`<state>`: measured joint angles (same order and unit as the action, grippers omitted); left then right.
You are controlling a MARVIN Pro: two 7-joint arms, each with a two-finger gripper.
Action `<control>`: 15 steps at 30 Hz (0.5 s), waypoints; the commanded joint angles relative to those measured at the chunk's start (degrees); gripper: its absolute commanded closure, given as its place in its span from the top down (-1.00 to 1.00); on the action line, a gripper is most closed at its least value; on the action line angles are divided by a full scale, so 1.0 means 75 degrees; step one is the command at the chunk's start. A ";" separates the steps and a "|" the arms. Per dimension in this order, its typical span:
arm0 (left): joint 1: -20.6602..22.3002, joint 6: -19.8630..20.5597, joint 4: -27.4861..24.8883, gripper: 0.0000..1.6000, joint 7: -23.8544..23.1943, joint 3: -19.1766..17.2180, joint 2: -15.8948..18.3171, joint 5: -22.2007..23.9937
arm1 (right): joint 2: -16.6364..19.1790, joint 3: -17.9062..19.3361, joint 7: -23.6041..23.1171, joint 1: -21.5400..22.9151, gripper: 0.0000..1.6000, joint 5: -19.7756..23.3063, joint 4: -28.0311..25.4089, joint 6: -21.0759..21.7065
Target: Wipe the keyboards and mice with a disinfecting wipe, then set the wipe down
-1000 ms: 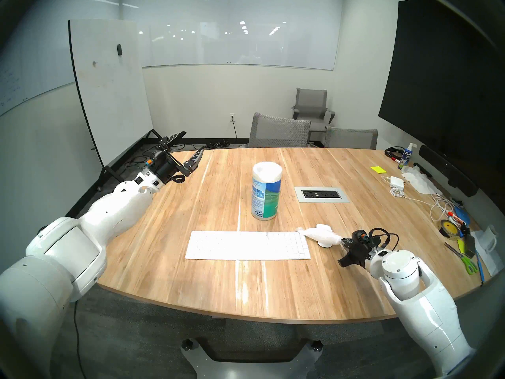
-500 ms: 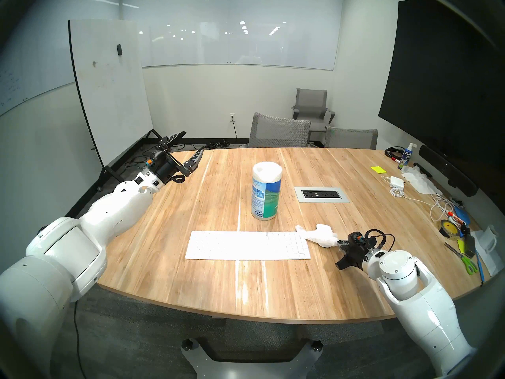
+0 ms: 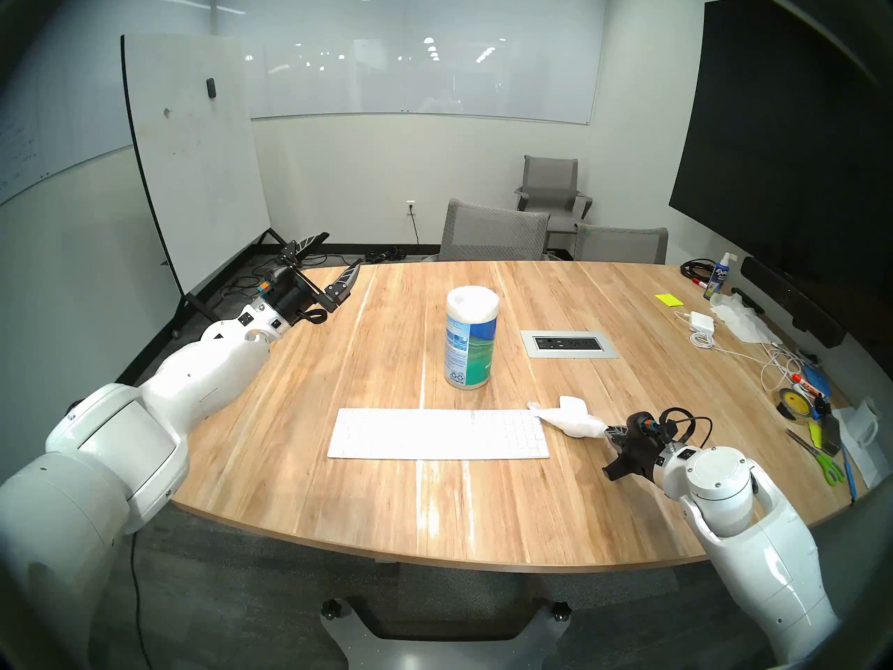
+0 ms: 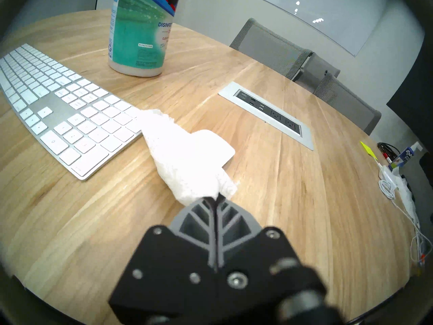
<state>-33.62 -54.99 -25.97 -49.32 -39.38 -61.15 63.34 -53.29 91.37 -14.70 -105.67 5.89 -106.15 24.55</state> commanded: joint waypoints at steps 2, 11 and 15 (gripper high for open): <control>0.0158 -0.0001 -0.0048 1.00 -0.0021 -0.0066 0.0014 0.0013 | 0.0188 0.0510 -0.0102 -0.0717 -1.00 0.0129 -0.0434 -0.0237; 0.0158 -0.0001 -0.0045 1.00 -0.0025 -0.0071 0.0012 0.0011 | 0.0059 0.0129 -0.0183 -0.0297 -1.00 -0.0004 -0.0007 -0.0411; 0.0155 -0.0001 -0.0055 1.00 -0.0016 -0.0070 0.0016 0.0006 | -0.0071 -0.0226 -0.0117 0.0123 -1.00 -0.0106 0.0195 -0.0381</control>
<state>-33.63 -54.99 -25.96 -49.32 -39.44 -61.17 63.28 -52.51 92.22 -16.63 -109.42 6.08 -105.51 22.19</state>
